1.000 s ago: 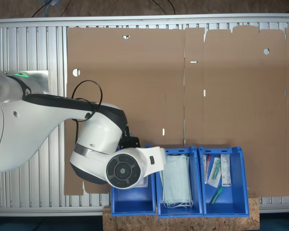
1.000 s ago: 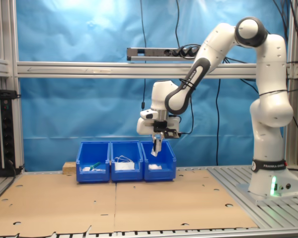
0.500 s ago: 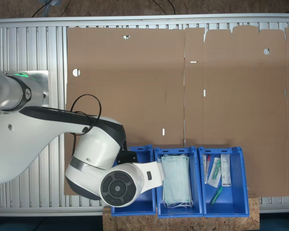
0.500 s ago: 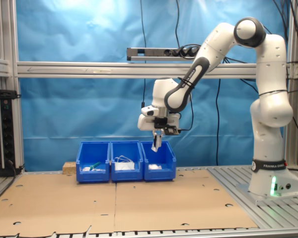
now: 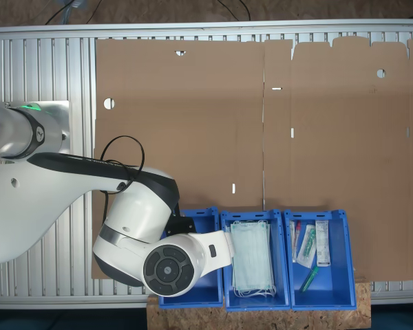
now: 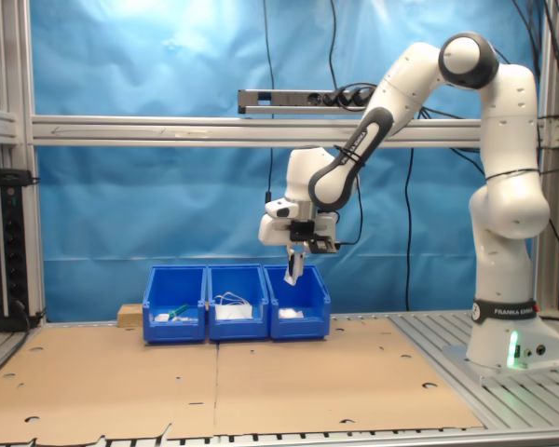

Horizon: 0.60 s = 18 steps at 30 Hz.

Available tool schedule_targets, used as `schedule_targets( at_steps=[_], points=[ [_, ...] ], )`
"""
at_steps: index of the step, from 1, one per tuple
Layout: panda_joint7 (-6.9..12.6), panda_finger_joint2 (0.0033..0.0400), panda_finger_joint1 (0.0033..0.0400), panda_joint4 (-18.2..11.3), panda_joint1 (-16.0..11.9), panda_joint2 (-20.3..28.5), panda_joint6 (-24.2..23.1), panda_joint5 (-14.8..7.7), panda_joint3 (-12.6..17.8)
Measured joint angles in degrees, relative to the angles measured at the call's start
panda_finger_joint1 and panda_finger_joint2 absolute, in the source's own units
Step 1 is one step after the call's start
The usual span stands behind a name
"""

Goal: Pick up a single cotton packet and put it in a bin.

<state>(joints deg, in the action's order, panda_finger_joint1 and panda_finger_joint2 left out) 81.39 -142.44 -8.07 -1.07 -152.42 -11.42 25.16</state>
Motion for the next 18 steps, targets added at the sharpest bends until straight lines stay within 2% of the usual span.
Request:
schedule_targets(
  at_steps=[18],
  points=[
    [0.7, 0.0055, 0.0055, 0.0, 0.0, 0.0, 0.0, -0.04, 0.0]
  ],
)
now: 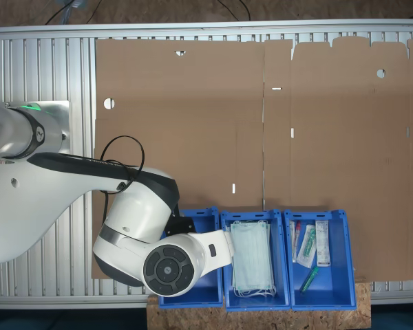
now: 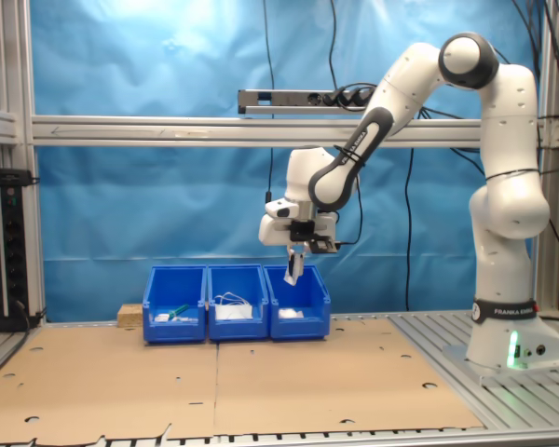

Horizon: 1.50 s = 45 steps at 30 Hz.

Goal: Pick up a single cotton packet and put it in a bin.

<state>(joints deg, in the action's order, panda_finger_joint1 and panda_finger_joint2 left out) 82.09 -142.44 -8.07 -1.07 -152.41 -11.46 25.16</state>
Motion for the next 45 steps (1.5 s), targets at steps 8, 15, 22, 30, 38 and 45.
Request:
schedule_targets(
  at_steps=[8, 15, 22, 30, 38, 45],
  points=[
    [0.05, 0.0055, 0.0055, 0.0, 0.0, 0.0, 0.0, 0.0, 0.0],
    [0.19, 0.0084, 0.0084, 0.0, 0.0, 0.0, 0.0, 0.0, 0.0],
    [0.53, 0.0175, 0.0175, 0.0, 0.0, 0.0, 0.0, 0.0, 0.0],
    [0.82, 0.0332, 0.0332, 0.0, 0.0, 0.0, 0.0, 0.0, 0.0],
    [0.99, 0.0381, 0.0381, 0.0, 0.0, 0.0, 0.0, 0.0, 0.0],
    [1.07, 0.0399, 0.0399, 0.0, 0.0, 0.0, 0.0, 0.0, 0.0]
  ],
)
